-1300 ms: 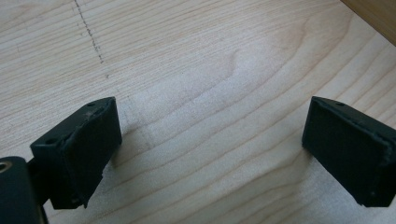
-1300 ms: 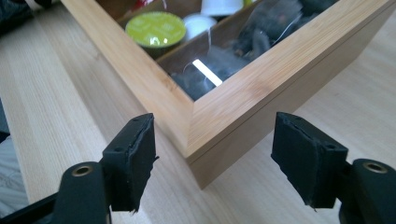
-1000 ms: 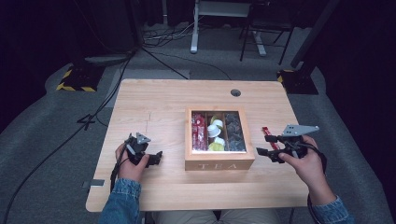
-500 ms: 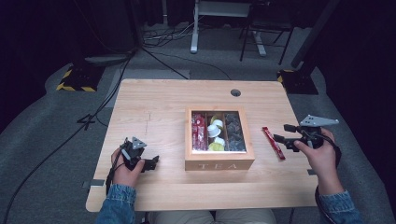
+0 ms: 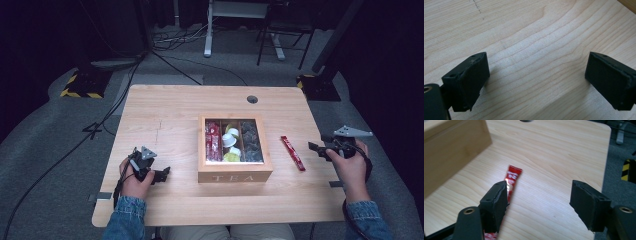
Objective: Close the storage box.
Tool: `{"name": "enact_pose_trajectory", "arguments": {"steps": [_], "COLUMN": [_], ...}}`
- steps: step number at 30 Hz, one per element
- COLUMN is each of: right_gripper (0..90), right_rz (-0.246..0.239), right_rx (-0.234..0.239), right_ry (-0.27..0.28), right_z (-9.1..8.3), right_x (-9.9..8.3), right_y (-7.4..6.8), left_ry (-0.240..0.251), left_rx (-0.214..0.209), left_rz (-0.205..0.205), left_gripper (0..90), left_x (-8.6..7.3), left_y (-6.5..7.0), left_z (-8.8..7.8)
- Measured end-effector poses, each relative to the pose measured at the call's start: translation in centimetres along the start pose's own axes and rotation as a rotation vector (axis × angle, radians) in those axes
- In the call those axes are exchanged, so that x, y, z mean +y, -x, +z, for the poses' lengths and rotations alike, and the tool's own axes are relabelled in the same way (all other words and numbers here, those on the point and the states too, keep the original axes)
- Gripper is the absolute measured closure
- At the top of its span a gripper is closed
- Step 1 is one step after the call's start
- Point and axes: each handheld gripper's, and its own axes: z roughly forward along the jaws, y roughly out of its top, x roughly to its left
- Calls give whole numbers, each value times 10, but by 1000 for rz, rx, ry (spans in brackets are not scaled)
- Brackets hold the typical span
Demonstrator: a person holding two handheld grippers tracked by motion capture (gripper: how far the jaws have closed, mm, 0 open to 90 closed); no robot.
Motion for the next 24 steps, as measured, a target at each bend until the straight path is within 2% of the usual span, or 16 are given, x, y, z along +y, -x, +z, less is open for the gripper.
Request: {"name": "enact_pose_trajectory", "arguments": {"steps": [4, 11, 18, 24], "right_gripper": [305, 305, 302, 290], "right_rz": [17, 19, 20, 41], "right_rx": [-14, -19, -26, -32], "right_ry": [-13, -55, -71, -98], "right_z": [6, 23, 34, 41], "right_x": [-11, -28, -37, -43], "right_y": [11, 20, 22, 22], "left_ry": [-2, -3, -3, -5], "left_rx": [0, 1, 0, 0], "left_rz": [2, 1, 0, 4], "left_gripper": [51, 48, 48, 46], "left_x": [0, 0, 0, 1], "left_y": [0, 0, 0, -1], "left_z": [0, 1, 1, 1]}}
